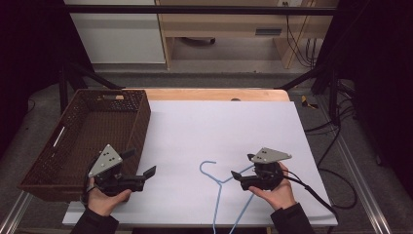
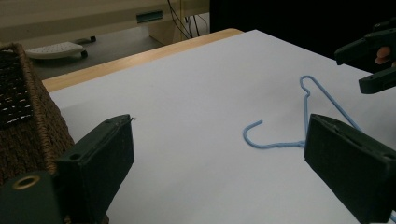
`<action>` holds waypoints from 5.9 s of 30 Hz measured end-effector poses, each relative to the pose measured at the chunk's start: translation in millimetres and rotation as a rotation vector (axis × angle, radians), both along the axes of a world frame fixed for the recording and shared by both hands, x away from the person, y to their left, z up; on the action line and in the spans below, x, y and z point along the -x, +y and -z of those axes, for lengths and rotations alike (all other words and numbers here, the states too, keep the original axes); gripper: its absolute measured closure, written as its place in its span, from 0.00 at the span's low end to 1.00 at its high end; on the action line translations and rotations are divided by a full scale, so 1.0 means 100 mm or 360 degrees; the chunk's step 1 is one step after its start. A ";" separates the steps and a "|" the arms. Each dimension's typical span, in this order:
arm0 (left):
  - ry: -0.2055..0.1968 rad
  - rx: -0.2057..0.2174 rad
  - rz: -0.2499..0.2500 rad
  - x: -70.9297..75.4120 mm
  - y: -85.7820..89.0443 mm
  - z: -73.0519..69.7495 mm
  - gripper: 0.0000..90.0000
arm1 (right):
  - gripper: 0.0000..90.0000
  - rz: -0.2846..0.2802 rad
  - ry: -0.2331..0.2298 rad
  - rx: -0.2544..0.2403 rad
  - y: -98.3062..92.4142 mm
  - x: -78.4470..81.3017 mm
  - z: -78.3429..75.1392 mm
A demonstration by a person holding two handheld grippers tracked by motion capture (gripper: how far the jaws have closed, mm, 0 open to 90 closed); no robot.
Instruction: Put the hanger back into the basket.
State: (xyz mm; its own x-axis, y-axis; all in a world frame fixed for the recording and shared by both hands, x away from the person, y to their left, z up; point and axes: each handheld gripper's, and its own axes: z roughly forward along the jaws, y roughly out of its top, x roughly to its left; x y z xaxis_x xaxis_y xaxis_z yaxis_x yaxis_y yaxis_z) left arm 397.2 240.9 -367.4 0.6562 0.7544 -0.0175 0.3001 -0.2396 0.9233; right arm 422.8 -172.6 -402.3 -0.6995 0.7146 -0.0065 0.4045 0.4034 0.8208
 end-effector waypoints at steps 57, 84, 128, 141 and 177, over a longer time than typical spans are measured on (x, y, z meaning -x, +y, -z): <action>0.0026 -0.0020 0.0016 -0.01 -0.03 0.03 0.09 | 0.92 -0.0231 0.0473 0.0482 0.95 -0.49 0.58; 0.0232 -0.0107 0.0214 0.12 -0.65 0.23 0.12 | 0.96 -0.0220 0.0319 0.0319 0.79 -0.39 0.23; 0.0799 -0.0239 0.0409 -0.07 -1.89 0.88 0.76 | 0.95 -0.0226 0.0247 0.0237 0.69 -0.34 0.09; 0.0815 -0.0190 0.0307 -0.02 -1.91 0.90 0.94 | 1.00 -0.0228 0.0244 0.0226 0.65 -0.34 0.08; 0.0434 -0.0021 0.0278 0.06 -1.40 0.18 0.97 | 0.48 0.0028 -0.0127 -0.0298 -0.48 0.08 -0.56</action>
